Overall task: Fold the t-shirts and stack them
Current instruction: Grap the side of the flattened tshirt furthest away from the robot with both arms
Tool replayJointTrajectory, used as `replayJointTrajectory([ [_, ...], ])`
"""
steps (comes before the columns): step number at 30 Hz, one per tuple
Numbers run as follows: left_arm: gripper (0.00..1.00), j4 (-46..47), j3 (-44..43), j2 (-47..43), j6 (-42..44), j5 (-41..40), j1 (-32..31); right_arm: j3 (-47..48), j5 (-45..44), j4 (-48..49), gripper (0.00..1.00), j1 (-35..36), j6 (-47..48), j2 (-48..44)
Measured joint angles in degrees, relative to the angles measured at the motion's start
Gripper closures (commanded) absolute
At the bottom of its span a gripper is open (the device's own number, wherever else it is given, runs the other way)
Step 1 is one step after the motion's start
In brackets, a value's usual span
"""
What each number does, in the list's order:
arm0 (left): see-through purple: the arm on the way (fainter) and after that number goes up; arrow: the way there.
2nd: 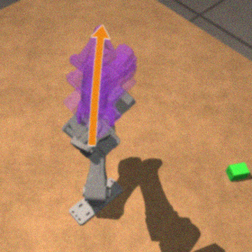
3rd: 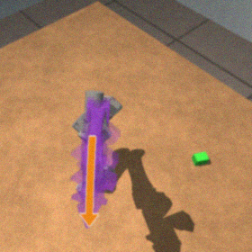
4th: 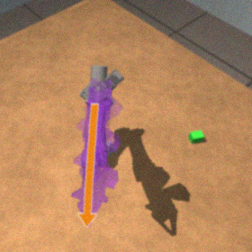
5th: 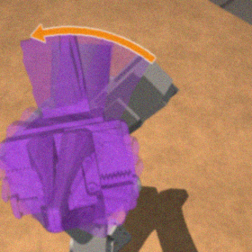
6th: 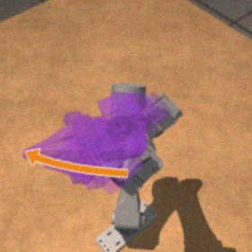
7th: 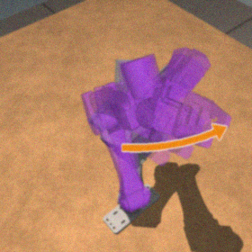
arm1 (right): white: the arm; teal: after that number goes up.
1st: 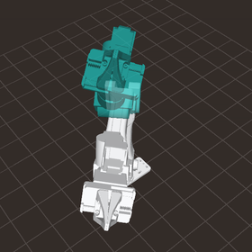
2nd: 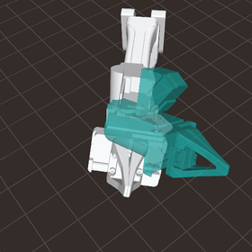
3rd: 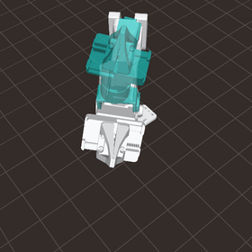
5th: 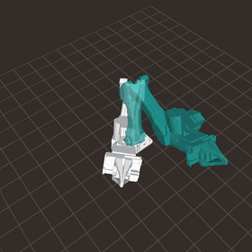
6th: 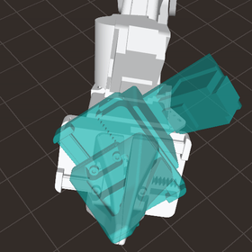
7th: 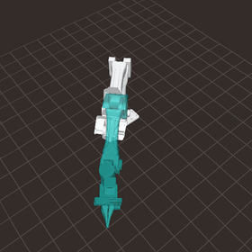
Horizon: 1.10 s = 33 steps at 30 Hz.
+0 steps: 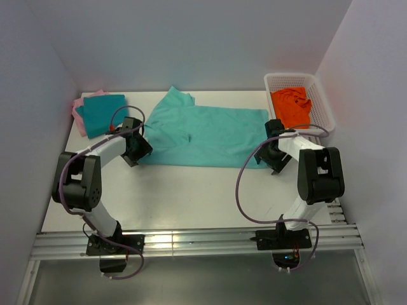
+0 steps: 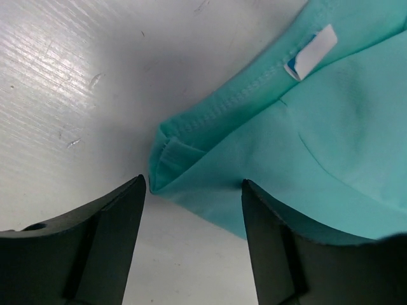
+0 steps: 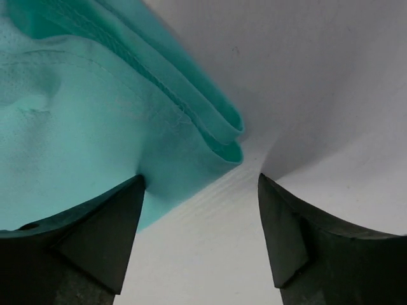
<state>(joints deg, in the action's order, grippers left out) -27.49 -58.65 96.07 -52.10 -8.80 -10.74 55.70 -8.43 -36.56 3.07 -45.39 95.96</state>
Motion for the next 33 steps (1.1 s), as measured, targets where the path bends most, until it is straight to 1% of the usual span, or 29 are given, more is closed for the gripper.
replayJointTrajectory([
  [1, 0.36, 0.2, 0.0, 0.5, -0.1, 0.1, 0.0, 0.3, -0.1, 0.0, 0.35, 0.0, 0.1, 0.3],
  [2, 0.43, 0.3, 0.0, 1.0, -0.2, 0.2, 0.0, 0.5, -0.3, 0.1, 0.48, -0.1, 0.2, 0.5],
  [3, 0.47, 0.3, 0.0, 1.4, -0.2, 0.2, 0.0, 0.7, -0.5, 0.2, 0.61, -0.1, 0.3, 0.7],
  [4, 0.52, 0.3, 0.0, 1.7, -0.4, 0.2, 0.0, 0.8, -0.7, 0.4, 0.84, -0.1, 0.5, 0.8],
  [5, 0.6, 0.3, 0.0, 1.9, -0.3, 0.2, 0.0, 1.0, -0.7, 0.6, 0.92, -0.2, 0.6, 0.9],
  [6, 0.63, 0.5, 0.0, 2.1, -0.6, 0.2, 0.0, 1.1, -0.6, 1.0, 0.98, -0.2, 0.3, 1.0],
  [7, 0.69, 0.5, 0.0, 2.2, -0.6, 0.3, 0.0, 1.3, -0.9, 1.1, 1.0, -0.2, 0.2, 1.2],
  [8, 0.83, 0.7, 0.0, 2.3, -0.7, 0.4, 0.0, 1.5, -0.9, 1.0, 1.0, -0.3, 0.0, 1.4],
  [9, 0.92, 0.7, 0.0, 2.3, -1.0, 0.4, 0.0, 1.7, -1.0, 0.8, 1.0, -0.3, -0.1, 1.5],
  [11, 1.0, 0.9, 0.1, 2.3, -1.2, 0.5, 0.0, 2.1, -1.0, 0.5, 1.0, -0.4, 0.0, 1.8],
  [17, 1.0, 0.4, 0.2, 2.1, -1.4, 0.3, 0.0, 2.0, -1.0, 0.2, 1.0, -0.4, 0.1, 1.3],
  [21, 1.0, -2.3, 2.1, -1.8, -2.3, -0.3, 0.0, -0.4, -0.6, -1.1, 1.0, -0.4, 0.0, -1.8],
  [29, 1.0, -9.2, 11.6, -22.1, -7.0, -0.7, -0.4, -11.4, 3.1, -5.4, 1.0, -0.4, -1.5, -16.8],
  [33, 1.0, -15.1, 15.6, -31.0, -10.0, -0.7, -1.4, -15.7, 4.9, -8.8, 1.0, -0.5, -2.1, -22.9],
])
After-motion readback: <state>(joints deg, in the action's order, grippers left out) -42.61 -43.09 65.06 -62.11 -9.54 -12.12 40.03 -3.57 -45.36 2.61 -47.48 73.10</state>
